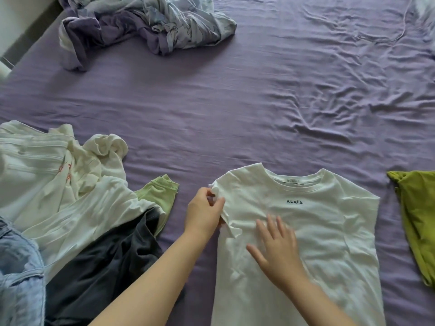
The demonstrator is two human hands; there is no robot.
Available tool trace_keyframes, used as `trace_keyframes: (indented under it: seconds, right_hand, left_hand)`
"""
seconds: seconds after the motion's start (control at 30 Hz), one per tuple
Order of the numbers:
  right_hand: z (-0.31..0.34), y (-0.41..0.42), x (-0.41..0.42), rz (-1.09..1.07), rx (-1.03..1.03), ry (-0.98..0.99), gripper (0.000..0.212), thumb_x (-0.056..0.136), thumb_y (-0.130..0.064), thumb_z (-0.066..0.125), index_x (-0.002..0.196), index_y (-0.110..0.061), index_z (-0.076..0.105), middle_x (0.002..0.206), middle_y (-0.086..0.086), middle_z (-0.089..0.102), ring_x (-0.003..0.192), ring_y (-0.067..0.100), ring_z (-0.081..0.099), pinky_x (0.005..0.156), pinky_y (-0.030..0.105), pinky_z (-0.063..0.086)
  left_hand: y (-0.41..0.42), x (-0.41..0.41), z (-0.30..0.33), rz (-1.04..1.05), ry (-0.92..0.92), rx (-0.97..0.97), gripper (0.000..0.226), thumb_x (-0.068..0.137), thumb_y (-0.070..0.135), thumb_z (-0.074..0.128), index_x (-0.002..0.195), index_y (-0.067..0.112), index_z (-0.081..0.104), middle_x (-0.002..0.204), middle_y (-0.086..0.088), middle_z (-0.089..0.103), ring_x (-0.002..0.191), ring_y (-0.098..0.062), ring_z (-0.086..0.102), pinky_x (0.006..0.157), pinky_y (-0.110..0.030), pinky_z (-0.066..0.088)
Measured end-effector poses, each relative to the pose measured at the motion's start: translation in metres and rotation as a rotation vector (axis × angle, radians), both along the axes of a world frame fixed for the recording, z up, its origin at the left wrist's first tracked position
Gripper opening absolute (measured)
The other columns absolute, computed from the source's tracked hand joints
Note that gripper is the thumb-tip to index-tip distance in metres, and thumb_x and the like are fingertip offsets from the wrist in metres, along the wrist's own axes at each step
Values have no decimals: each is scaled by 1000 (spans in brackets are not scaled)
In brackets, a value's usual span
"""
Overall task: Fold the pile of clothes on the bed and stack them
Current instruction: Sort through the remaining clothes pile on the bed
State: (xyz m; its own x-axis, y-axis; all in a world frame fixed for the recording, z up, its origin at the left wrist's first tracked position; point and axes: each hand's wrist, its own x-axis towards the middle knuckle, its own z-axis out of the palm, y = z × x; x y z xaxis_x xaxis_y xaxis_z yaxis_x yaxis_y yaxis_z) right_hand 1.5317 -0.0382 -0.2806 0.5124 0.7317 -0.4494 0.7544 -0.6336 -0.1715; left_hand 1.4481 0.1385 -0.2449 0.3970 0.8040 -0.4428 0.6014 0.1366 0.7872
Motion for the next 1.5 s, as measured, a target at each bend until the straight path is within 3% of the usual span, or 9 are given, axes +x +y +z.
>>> trace_keyframes:
  seconds: [0.1,0.23,0.33,0.4,0.53,0.93,1.1,1.3,1.5]
  right_hand:
    - [9,-58,-16,-79,89,-35,79,95,-62,6,129,-16,60,137,19,52,133,37,41,97,57,41]
    - [-1,-123,-49,-164,144,-103,66,94,-60,1,131,-23,41,145,16,33,148,17,-1,104,52,26]
    - [-9,-141,-58,-151,10,-15,70,92,-64,-1,140,-28,36,148,17,35,148,25,8,96,67,32]
    - [-9,-139,-55,-82,-141,-10,78,88,-69,-3,147,-31,30,155,20,23,145,38,13,98,74,26]
    - [-15,-145,-49,-57,-270,79,72,92,-66,23,148,-40,-15,156,7,-28,142,32,-28,111,63,-7]
    - [2,-206,-115,41,-49,159,65,93,-42,50,149,-39,17,161,7,-5,148,25,-10,116,42,-8]
    - [13,-217,-137,-56,23,346,45,95,-54,42,137,-39,45,159,-2,14,148,17,1,117,35,-1]
    - [39,-223,-133,-143,137,615,51,83,-58,59,127,-35,52,127,-25,41,132,0,19,111,31,15]
    - [42,-234,-87,-513,176,395,11,92,-19,54,92,-18,64,90,1,65,88,26,59,74,34,44]
  left_hand:
    - [-25,22,-7,-101,-93,-123,33,89,21,62,122,15,55,99,-1,61,77,-17,67,72,-38,58]
    - [-53,23,-39,-805,427,385,56,95,26,47,147,24,29,154,-2,24,133,-26,32,105,-36,30]
    - [-66,12,-47,-971,600,580,58,99,29,36,151,28,13,161,0,3,143,-26,13,110,-38,22]
    - [-75,0,-42,-885,566,536,60,97,35,43,150,28,16,161,-2,2,144,-26,9,113,-39,19]
    - [-111,-44,-30,-602,527,418,76,91,34,59,151,26,13,159,-6,0,144,-27,7,114,-40,19]
    - [-230,-183,-10,-134,389,-167,83,88,22,63,153,20,10,135,-9,54,118,-27,54,91,-34,45]
    - [-245,-200,13,146,192,-419,75,87,22,65,149,31,25,80,0,72,78,-17,70,65,-32,55]
    - [-224,-164,45,371,-204,-566,55,91,5,60,138,29,43,109,-14,69,71,-21,71,55,-31,55]
    - [-196,-119,53,585,-376,-708,19,94,-4,51,109,7,58,85,-16,72,62,-22,71,51,-29,57]
